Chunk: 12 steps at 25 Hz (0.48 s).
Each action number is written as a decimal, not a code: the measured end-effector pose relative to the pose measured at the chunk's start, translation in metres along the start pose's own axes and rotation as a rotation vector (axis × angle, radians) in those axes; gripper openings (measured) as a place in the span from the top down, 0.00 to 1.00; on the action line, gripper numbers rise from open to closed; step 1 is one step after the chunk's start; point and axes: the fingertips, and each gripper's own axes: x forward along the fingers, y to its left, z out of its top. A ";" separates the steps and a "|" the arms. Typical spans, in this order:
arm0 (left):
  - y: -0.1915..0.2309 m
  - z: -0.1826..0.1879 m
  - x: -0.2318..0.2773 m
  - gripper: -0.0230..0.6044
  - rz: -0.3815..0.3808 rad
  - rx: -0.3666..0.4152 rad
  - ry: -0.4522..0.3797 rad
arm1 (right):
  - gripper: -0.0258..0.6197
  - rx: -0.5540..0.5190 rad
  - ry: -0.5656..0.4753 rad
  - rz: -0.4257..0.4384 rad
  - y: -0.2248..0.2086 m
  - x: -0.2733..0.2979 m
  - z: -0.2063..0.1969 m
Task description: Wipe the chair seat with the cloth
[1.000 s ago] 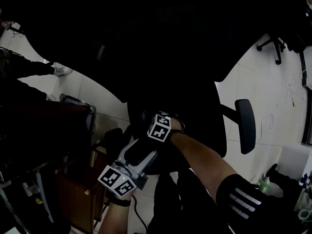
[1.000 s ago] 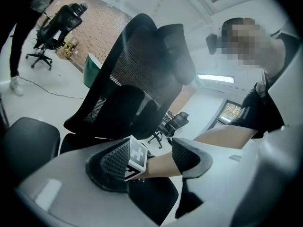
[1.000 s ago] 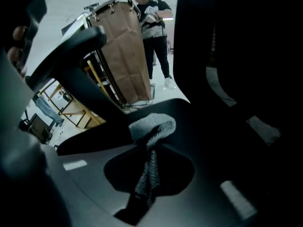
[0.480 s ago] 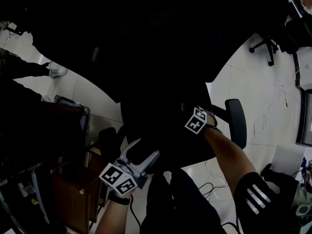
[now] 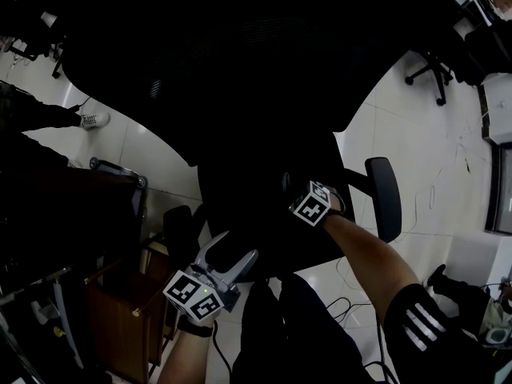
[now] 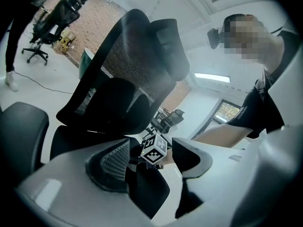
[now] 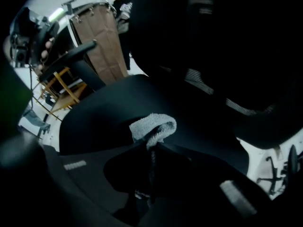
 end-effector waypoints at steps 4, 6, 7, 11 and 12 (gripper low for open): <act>0.005 -0.010 -0.016 0.48 0.029 -0.012 0.011 | 0.91 -0.050 -0.074 0.143 0.092 0.023 0.056; 0.008 -0.015 -0.023 0.48 0.041 -0.019 0.011 | 0.91 -0.088 -0.086 0.200 0.131 0.035 0.075; 0.009 -0.018 -0.026 0.48 0.046 -0.022 0.011 | 0.91 -0.108 -0.087 0.223 0.149 0.040 0.081; 0.009 -0.030 -0.032 0.48 0.055 -0.032 0.018 | 0.91 -0.130 -0.078 0.283 0.194 0.059 0.082; 0.009 -0.032 -0.033 0.48 0.055 -0.034 0.021 | 0.91 -0.125 -0.070 0.288 0.198 0.062 0.076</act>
